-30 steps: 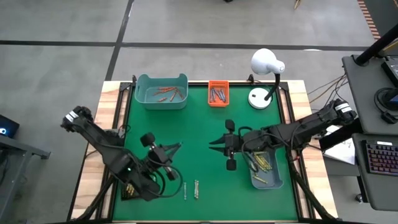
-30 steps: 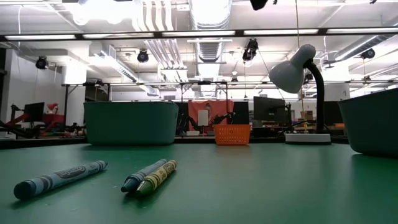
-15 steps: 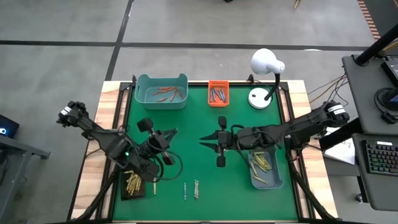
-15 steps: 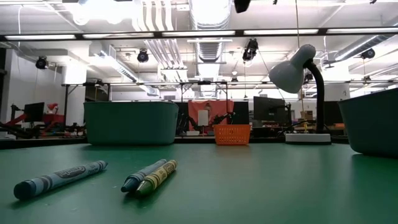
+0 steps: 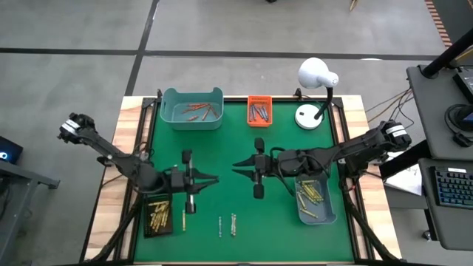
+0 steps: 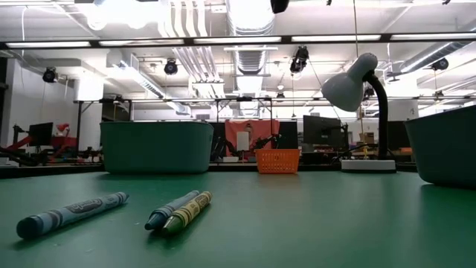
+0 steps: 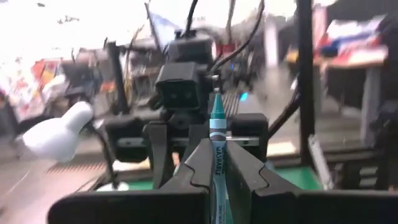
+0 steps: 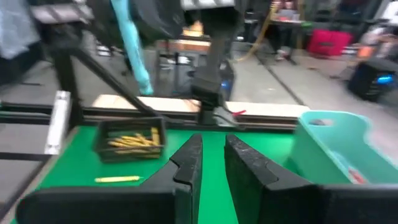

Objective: Sort crayons
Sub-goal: Put the blue crayon into the orange bin

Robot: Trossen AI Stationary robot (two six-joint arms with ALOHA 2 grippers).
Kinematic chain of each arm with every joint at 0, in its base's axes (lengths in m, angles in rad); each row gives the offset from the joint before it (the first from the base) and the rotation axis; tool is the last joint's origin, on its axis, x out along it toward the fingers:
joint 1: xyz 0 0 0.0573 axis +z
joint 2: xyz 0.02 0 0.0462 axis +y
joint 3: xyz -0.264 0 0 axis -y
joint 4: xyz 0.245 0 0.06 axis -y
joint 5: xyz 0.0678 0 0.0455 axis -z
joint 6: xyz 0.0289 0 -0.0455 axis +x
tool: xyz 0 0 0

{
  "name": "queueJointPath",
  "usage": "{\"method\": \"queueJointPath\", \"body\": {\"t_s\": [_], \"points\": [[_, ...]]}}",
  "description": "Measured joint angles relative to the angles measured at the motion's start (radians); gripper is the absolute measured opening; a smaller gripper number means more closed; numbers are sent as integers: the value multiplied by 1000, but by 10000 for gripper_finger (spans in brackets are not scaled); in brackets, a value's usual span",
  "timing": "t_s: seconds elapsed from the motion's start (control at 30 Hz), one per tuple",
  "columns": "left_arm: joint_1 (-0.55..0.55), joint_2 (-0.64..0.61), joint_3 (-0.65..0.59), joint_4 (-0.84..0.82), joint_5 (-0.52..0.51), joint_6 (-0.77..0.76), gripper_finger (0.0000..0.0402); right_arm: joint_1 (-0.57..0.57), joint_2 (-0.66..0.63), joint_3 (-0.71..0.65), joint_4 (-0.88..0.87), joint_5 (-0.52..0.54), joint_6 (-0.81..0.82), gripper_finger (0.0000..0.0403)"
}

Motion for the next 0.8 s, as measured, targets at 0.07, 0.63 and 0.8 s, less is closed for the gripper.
{"method": "queueJointPath", "body": {"t_s": [0.07,0.63,0.8], "points": [[0,6,-67,144,18,19,0,0,0,0,6,-59,24,65],[53,182,-153,537,11,23,0,1,145,51,232,-171,-4,172],[52,194,-147,535,7,12,0,1,166,69,227,-170,-6,160]]}}
